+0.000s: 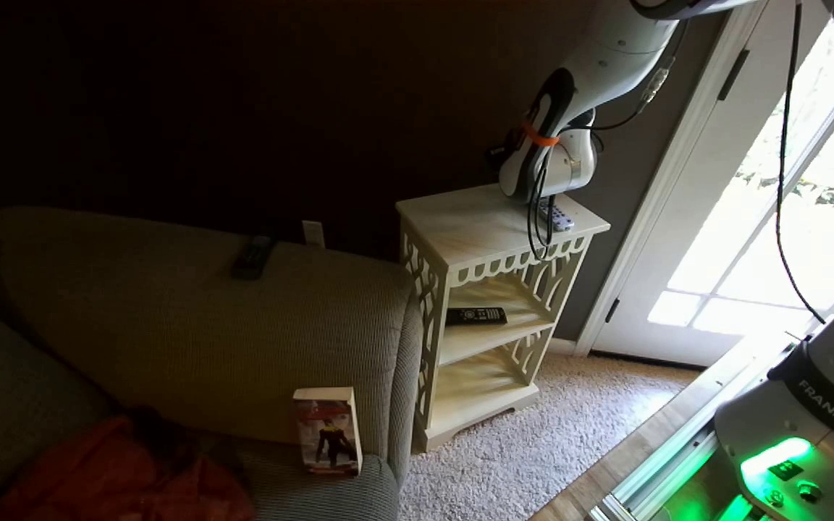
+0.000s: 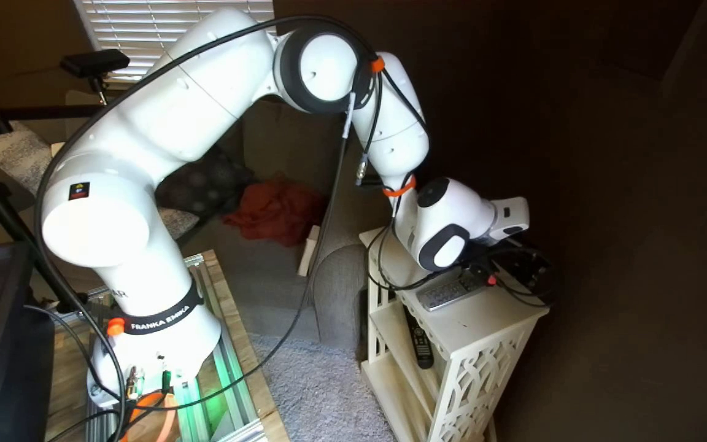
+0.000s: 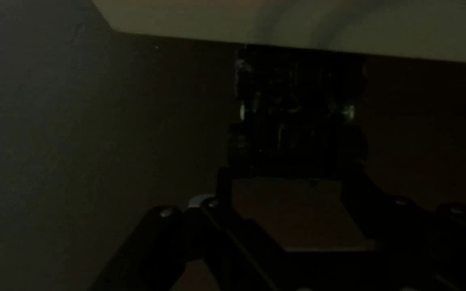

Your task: Move the car to the right.

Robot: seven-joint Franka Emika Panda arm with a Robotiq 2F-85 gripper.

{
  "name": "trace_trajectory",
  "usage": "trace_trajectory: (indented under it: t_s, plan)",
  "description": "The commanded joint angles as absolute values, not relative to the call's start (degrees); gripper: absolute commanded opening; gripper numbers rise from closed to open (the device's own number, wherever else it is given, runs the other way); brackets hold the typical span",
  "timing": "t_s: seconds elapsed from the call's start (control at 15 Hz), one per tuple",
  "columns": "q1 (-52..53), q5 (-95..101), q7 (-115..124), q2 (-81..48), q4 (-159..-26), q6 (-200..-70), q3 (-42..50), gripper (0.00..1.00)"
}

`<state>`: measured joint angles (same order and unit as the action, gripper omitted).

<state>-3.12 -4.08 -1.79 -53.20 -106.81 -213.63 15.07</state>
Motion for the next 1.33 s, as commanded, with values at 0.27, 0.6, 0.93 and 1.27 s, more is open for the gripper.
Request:
trace_trajectory:
  t_s: [0.27, 0.6, 0.93, 1.27]
  plan:
    - [4.1, -13.5, -6.6, -48.6, -113.6, -202.5, 22.4, 0.44]
    - [9.9, -14.4, -5.8, -46.3, -116.2, -194.3, 28.3, 0.44]
    - [13.4, -11.0, -3.1, -45.6, -116.5, -184.0, 32.5, 0.44]
    - [14.4, -6.4, -0.9, -44.4, -116.1, -175.8, 34.3, 0.44]
